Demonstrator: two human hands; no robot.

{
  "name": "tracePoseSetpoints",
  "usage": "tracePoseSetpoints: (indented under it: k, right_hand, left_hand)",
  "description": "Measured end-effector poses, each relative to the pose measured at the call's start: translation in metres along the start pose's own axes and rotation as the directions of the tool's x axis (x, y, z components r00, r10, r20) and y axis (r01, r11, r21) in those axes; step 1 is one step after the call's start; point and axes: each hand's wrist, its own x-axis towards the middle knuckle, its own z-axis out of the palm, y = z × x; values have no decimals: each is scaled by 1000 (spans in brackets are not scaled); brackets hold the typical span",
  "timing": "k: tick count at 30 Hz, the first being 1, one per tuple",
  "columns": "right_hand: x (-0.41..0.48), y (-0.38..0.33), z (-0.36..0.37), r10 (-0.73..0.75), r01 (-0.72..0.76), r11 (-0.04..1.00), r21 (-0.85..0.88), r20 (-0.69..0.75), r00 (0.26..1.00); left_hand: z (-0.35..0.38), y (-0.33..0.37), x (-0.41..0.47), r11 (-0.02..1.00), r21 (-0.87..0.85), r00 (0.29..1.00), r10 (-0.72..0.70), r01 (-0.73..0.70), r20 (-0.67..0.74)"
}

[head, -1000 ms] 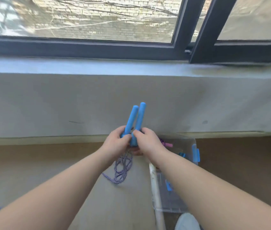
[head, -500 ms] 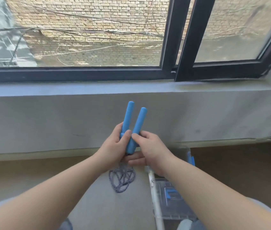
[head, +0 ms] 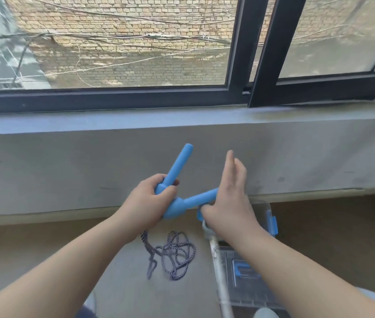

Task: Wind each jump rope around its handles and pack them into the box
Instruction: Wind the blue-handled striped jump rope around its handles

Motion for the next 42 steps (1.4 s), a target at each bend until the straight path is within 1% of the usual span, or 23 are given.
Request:
tracePoseSetpoints:
  k: [1, 3, 6, 9, 11, 13, 16, 18, 19, 20, 22, 24, 26, 29, 30, 32, 34, 35, 37, 38, 39, 41, 42]
  right_hand:
    - [3, 0, -2, -64, 63, 996, -61, -13, 998]
    - [11, 1, -3, -185, 189, 949, -253, 41, 982]
    - [18, 4, 0, -252, 313, 809, -497, 187, 949]
    - [26, 6, 6, -361, 390, 732, -559, 168, 917]
    - [29, 3, 6, -305, 363, 733, -575, 200, 931]
    - [29, -1, 4, -166, 289, 784, -549, 262, 951]
    - [32, -2, 4, -95, 201, 862, -465, 242, 966]
    - [33, -5, 6, -23, 106, 931, -349, 234, 972]
    - [34, -6, 6, 31, 35, 964, -263, 241, 970]
    - [35, -7, 6, 81, -39, 985, -171, 243, 967]
    - [37, -9, 6, 174, -167, 985, -48, 230, 957]
    - [38, -7, 6, 231, -225, 973, -54, 186, 955]
    - [37, -6, 6, 255, -225, 953, -204, 136, 957]
    - [31, -2, 10, 239, -139, 867, -478, 154, 959]
    - [28, 1, 13, 225, -88, 832, -547, 188, 956]
    - [21, 3, 21, 189, 42, 756, -654, 280, 941]
    - [15, 6, 28, 164, 182, 696, -694, 401, 901]
    - [12, 6, 31, 145, 258, 675, -691, 467, 872]
    - [6, 5, 35, 60, 431, 646, -630, 604, 794]
    - [2, 3, 37, -9, 519, 632, -575, 664, 748]
    - [0, 1, 39, -86, 592, 621, -514, 706, 703]
    - [-4, -2, 43, -232, 673, 623, -399, 727, 646]
    - [-4, -3, 44, -286, 677, 641, -362, 706, 648]
  left_hand:
    - [-1, 0, 1, 1000, 18, 1000, -7, 6, 24]
    - [-3, -1, 2, 998, 58, 996, -34, 29, 83]
    - [-2, -4, 6, 993, 91, 979, -87, 71, 185]
    - [-4, -7, 10, 987, 133, 953, -127, 93, 274]
    - [-5, -8, 11, 988, 135, 947, -118, 80, 299]
    - [-6, -8, 13, 994, 98, 970, -63, 41, 233]
    - [-9, -10, 22, 996, -86, 997, 4, 2, 77]
    - [-12, -14, 27, 983, -181, 999, 33, -37, -28]
    - [-13, -17, 29, 984, -160, 994, 62, -76, -92]
    - [-13, -21, 30, 989, -86, 982, 105, -120, -156]
    - [-10, -28, 27, 967, 169, 950, 224, -189, -219]
    - [-4, -30, 20, 885, 405, 947, 298, -229, -116]
    - [7, -30, 12, 761, 592, 957, 285, -266, 63]
    - [16, -29, 3, 454, 795, 913, 265, -402, 310]
    - [16, -29, 0, 366, 802, 879, 274, -471, 391]
    - [13, -27, -2, 258, 763, 796, 328, -593, 508]
    - [6, -25, 3, 179, 738, 733, 404, -651, 548]
    - [2, -25, 8, 169, 738, 713, 463, -654, 527]
    - [-8, -23, 15, 203, 746, 719, 508, -634, 473]
    - [-10, -23, 18, 239, 739, 737, 484, -630, 472]
    - [-12, -25, 19, 306, 714, 760, 430, -630, 487]
    - [-13, -28, 20, 538, 623, 817, 271, -568, 510]
    - [-12, -30, 22, 663, 568, 842, 184, -487, 507]
